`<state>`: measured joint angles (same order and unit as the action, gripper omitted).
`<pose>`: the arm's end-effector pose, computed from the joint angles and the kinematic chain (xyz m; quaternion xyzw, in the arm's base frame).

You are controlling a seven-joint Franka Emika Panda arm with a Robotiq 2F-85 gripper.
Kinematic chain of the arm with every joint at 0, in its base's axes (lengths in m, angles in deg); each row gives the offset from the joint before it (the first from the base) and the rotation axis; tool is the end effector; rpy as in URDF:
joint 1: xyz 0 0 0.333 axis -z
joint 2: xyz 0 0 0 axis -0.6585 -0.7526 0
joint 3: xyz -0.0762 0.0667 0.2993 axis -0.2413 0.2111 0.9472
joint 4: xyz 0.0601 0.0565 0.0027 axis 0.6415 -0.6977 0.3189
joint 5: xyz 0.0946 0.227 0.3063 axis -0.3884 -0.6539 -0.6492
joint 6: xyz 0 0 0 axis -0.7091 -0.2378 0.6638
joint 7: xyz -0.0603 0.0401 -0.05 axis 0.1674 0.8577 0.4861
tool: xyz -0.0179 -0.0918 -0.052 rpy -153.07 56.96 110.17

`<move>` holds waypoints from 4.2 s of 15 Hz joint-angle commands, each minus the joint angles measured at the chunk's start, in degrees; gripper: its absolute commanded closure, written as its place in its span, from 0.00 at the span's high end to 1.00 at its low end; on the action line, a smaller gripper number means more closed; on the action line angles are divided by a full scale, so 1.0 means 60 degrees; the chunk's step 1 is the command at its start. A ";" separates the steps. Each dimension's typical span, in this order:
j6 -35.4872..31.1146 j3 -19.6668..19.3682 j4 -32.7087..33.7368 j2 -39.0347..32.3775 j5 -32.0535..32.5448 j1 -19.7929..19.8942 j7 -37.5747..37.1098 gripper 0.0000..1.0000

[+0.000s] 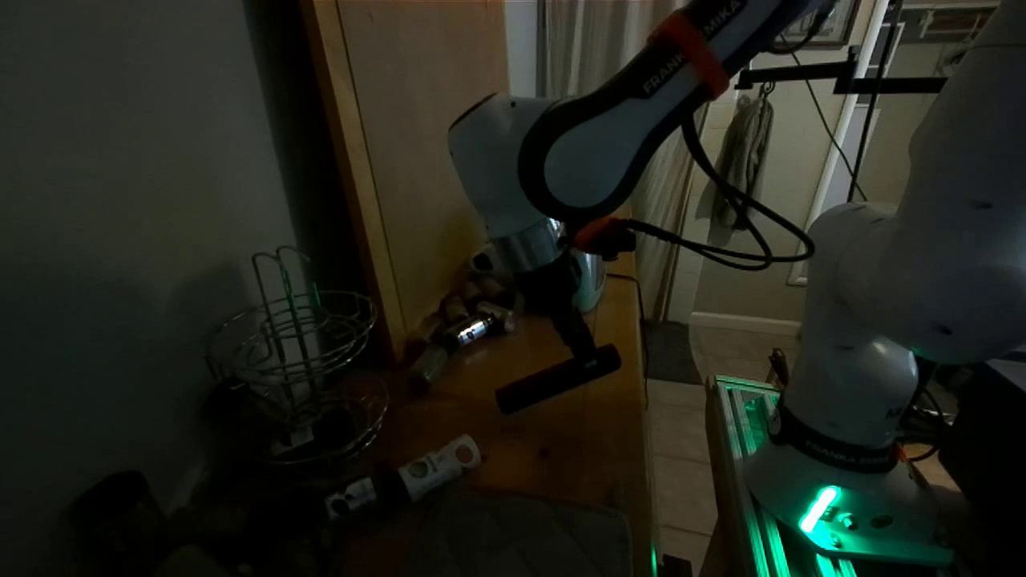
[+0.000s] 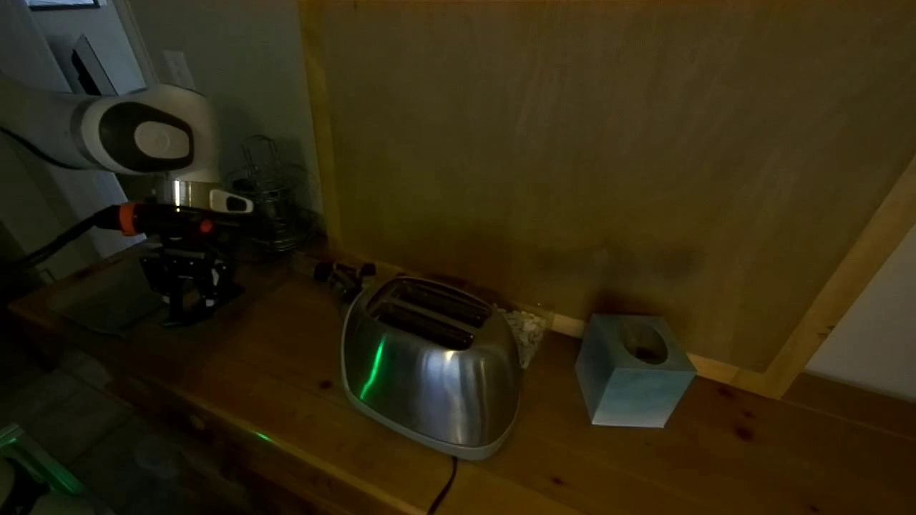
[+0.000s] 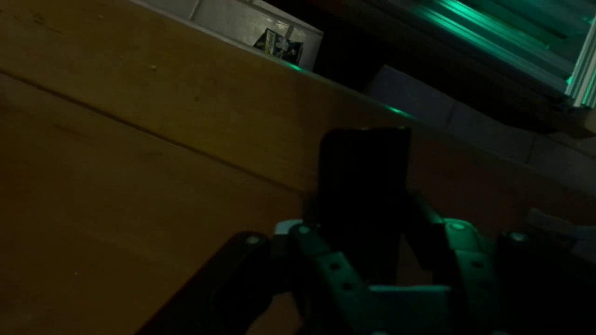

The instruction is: Move the remote control to the right then flip it over.

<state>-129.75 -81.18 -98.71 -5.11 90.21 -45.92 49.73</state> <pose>0.3749 0.0441 0.3195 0.9513 0.2255 -0.2090 0.0236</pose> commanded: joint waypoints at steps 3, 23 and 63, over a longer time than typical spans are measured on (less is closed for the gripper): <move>-0.0038 0.0151 0.0144 -0.0638 0.0812 -0.0286 0.1064 0.23; -0.3573 0.0260 0.0347 -0.1642 0.0226 -0.0349 0.0062 1.00; -0.3772 -0.0350 0.0268 0.0757 -0.3380 -0.0949 0.5370 0.24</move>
<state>-153.42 -81.96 -95.95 -4.07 72.13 -50.13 79.25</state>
